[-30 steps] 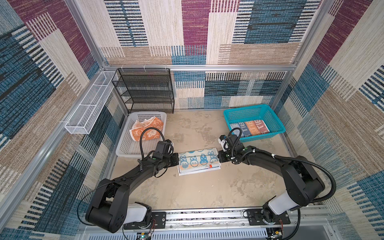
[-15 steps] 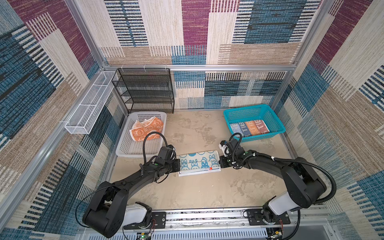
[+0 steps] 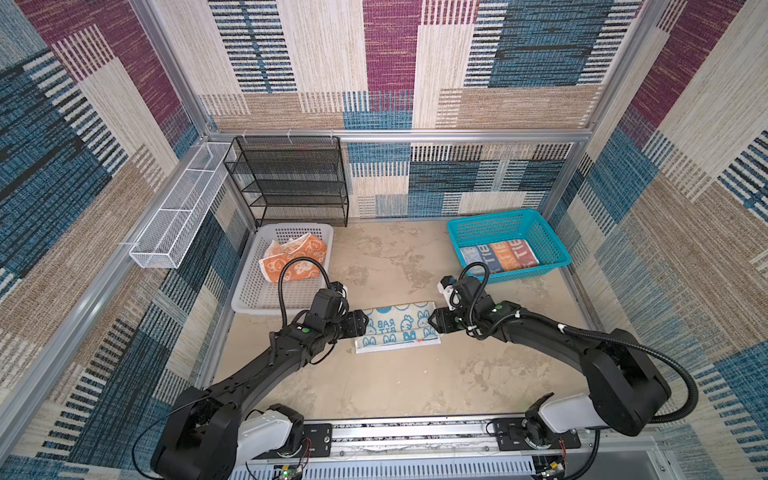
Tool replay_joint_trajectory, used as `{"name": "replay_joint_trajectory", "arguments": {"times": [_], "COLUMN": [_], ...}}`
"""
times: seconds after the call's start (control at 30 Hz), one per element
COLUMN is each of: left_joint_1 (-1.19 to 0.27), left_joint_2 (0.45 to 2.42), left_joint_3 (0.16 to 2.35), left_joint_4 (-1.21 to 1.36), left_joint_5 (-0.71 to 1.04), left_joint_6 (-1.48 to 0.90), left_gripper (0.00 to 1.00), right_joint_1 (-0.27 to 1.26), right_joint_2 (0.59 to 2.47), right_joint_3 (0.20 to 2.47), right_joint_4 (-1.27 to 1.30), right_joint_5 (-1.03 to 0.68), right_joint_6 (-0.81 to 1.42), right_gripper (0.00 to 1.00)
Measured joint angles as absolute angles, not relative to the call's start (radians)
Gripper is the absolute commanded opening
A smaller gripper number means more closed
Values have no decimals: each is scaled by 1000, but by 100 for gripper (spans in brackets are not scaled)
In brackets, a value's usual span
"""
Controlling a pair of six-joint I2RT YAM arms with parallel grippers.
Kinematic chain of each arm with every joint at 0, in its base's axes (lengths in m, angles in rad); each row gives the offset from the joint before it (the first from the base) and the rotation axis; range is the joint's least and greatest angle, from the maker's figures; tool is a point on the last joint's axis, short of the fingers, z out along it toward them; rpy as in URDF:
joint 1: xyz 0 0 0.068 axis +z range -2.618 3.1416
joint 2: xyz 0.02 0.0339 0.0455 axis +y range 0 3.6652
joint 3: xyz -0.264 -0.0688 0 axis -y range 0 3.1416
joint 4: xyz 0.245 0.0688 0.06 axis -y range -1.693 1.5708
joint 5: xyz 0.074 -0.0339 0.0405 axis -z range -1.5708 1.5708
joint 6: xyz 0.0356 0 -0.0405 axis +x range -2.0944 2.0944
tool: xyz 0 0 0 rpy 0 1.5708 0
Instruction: Fold and stack the towels
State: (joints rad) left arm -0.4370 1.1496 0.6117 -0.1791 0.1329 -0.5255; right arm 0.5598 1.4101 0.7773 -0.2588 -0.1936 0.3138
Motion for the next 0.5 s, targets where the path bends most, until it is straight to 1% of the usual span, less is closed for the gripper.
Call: {"name": "replay_joint_trajectory", "arguments": {"times": [0.03, 0.1, 0.27, 0.5], "left_joint_1": [-439, -442, -466, -501], "left_joint_2": [1140, 1143, 1217, 1316], "left_joint_3": [623, 635, 633, 583], "left_joint_4": [-181, -167, -91, 30], "left_joint_5": [134, 147, 231, 287], "left_joint_6": [-531, -555, -645, -724], "left_gripper": [94, 98, 100, 100], "right_joint_1": [559, 559, 556, 558], "right_joint_2": [1399, 1394, 1427, 1457], "right_joint_3": [789, 801, 765, 632], "right_joint_4": [-257, -238, -136, 39], "right_joint_5": [-203, -230, -341, -522], "right_joint_6": [317, 324, 383, 486], "right_gripper": [86, 91, 99, 99]}}
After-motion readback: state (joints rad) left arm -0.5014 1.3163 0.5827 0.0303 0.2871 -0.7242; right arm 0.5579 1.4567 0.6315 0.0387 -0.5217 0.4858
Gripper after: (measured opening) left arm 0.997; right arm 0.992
